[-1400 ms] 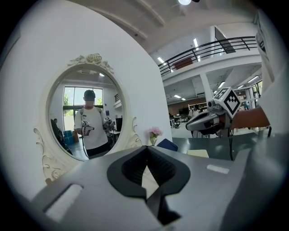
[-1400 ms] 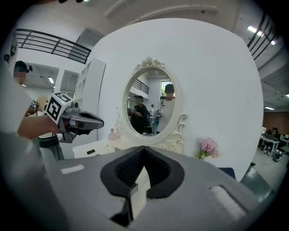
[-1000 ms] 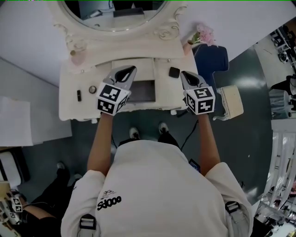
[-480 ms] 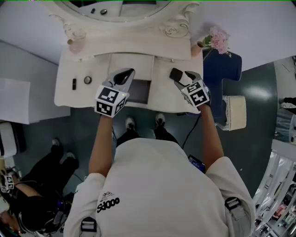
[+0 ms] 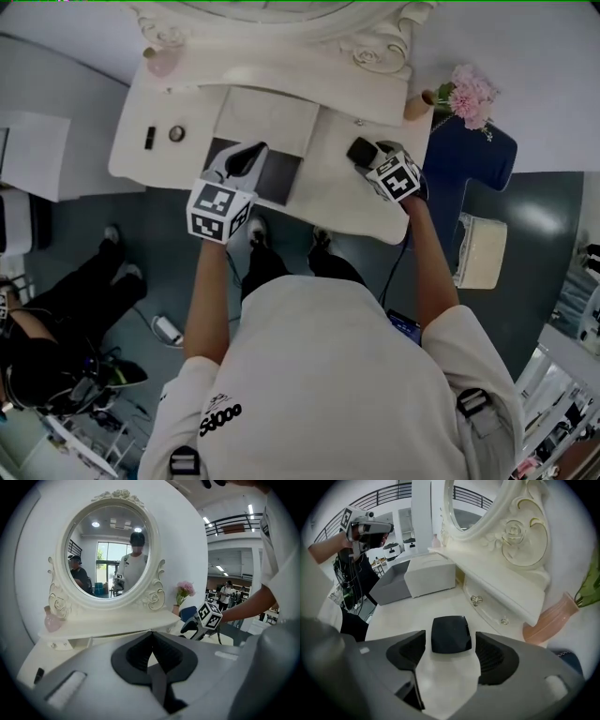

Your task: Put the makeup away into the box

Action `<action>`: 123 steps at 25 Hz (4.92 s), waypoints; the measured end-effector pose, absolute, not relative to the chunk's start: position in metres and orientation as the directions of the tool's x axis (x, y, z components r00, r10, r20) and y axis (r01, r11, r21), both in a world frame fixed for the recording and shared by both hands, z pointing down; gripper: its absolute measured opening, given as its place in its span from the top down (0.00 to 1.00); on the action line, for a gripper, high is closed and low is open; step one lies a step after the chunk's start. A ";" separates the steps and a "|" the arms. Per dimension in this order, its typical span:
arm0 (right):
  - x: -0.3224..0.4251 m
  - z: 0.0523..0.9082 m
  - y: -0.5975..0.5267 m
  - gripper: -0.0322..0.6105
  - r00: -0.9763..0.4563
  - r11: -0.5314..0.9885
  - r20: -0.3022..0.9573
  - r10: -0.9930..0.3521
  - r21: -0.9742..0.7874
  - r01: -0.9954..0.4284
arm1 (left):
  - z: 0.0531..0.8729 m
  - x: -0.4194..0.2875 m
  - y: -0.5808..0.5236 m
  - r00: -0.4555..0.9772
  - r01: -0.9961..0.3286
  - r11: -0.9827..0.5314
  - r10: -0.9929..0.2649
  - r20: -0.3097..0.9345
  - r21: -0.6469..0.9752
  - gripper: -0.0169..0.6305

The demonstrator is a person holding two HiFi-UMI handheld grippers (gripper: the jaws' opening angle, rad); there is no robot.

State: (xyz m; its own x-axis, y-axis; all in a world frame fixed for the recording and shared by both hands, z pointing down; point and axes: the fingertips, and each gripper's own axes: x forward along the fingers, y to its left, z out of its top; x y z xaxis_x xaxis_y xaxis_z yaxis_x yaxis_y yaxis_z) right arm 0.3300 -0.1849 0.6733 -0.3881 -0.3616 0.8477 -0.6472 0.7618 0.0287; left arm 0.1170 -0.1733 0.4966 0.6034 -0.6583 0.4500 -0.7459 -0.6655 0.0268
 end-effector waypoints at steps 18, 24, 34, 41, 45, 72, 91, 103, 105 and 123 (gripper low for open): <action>0.335 0.700 -0.193 0.46 -0.394 0.718 0.867 -0.304 -0.063 -0.693 | 0.506 0.095 -0.159 0.529 -0.800 -0.600 -0.698 0.482 0.009 0.95; 0.326 0.661 -0.188 0.46 -0.417 0.661 0.823 -0.385 -0.069 -0.747 | 0.501 0.070 -0.156 0.539 -0.794 -0.608 -0.698 0.471 0.007 0.95; 0.261 0.564 -0.171 0.46 -0.469 0.614 0.700 -0.538 -0.055 -0.787 | 0.474 0.018 -0.169 0.578 -0.769 -0.639 -0.703 0.413 -0.011 0.95; 0.171 0.534 -0.161 0.46 -0.541 0.669 0.658 -0.524 -0.076 -0.740 | 0.469 -0.028 -0.174 0.590 -0.765 -0.645 -0.705 0.394 -0.008 0.95; 0.121 0.545 -0.160 0.46 -0.560 0.696 0.674 -0.482 -0.094 -0.712 | 0.474 -0.055 -0.173 0.589 -0.770 -0.638 -0.708 0.389 0.005 0.95; 0.003 0.684 -0.183 0.46 -0.443 0.577 0.834 -0.329 -0.194 -0.794 | 0.537 -0.176 -0.171 0.570 -0.785 -0.614 -0.668 0.479 0.079 0.94; 0.028 0.625 -0.178 0.44 -0.386 0.541 0.779 -0.495 -0.071 -0.838 | 0.580 -0.189 -0.236 0.551 -0.779 -0.621 -0.616 0.563 0.083 0.76; 0.051 0.558 -0.147 0.56 -0.357 0.400 0.659 -0.662 -0.093 -0.912 | 0.677 -0.167 -0.283 0.476 -0.731 -0.678 -0.426 0.769 0.077 0.52; 0.055 0.551 -0.146 0.59 -0.348 0.385 0.642 -0.683 -0.089 -0.919 | 0.694 -0.170 -0.284 0.427 -0.737 -0.673 -0.402 0.810 0.055 0.51; 0.071 0.531 -0.135 0.93 -0.326 0.404 0.632 -0.703 -0.022 -0.915 | 0.719 -0.167 -0.281 0.400 -0.759 -0.646 -0.364 0.841 0.082 0.61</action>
State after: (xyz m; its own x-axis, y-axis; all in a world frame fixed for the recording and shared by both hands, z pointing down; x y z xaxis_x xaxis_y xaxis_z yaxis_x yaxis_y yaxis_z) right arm 0.0706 -0.1350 0.5309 -0.3256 -0.7029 0.6324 -0.9146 0.4037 -0.0221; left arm -0.1670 -0.2814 0.7189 0.3999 -0.3637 0.8413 -0.7593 -0.6455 0.0819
